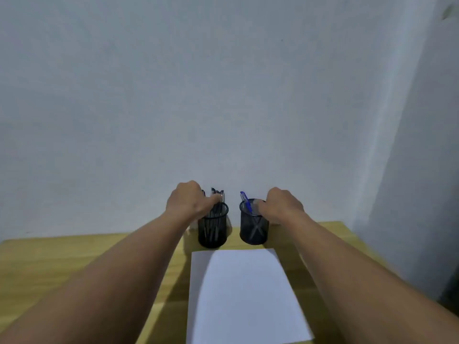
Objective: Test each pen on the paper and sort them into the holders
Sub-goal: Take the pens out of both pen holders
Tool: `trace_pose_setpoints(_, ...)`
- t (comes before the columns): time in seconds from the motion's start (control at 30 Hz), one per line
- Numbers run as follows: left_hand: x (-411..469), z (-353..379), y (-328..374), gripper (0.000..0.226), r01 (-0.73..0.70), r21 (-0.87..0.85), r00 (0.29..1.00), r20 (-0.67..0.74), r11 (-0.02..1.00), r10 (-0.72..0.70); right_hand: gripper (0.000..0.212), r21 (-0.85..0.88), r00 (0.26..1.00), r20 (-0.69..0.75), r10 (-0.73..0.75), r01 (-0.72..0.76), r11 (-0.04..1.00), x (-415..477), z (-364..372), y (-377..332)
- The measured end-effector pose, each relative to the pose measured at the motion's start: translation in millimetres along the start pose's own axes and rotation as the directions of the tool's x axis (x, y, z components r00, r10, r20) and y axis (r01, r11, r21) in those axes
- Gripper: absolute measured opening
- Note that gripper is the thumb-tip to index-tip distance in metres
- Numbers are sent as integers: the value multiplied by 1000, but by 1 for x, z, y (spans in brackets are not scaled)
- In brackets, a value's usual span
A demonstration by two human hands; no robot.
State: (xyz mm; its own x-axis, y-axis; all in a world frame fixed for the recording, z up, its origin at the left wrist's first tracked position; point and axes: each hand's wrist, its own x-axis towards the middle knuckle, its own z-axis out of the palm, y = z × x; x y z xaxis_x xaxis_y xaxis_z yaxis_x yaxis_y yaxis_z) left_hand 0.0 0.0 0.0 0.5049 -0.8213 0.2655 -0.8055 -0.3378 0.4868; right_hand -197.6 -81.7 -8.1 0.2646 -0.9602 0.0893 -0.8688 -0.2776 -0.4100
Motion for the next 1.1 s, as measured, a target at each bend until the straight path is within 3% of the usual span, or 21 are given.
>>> trace_pose_setpoints(0.17,12,31,-4,58,176,-77,984,34,981,-174,32,50,990,-140,-21,29,998,16,22,-8)
trace_pose_setpoints(0.3,19,49,-3,55,204,-42,979,-17,978,-205,17,52,978,-204,-55,66,996,23,34,-8)
trace_pose_setpoints(0.43,23,55,-1,52,184,19,977,-113,983,-181,18,129,960,-277,-47,85,988,26,45,-6)
trace_pose_setpoints(0.73,31,59,-5,40,100,-216,994,-29,971,-109,25,100,957,-279,-78,110,989,36,56,-13)
trace_pose_setpoints(1.1,39,59,-4,31,31,-114,996,88,993,-21,14,46,984,-168,-54,62,997,44,52,-16)
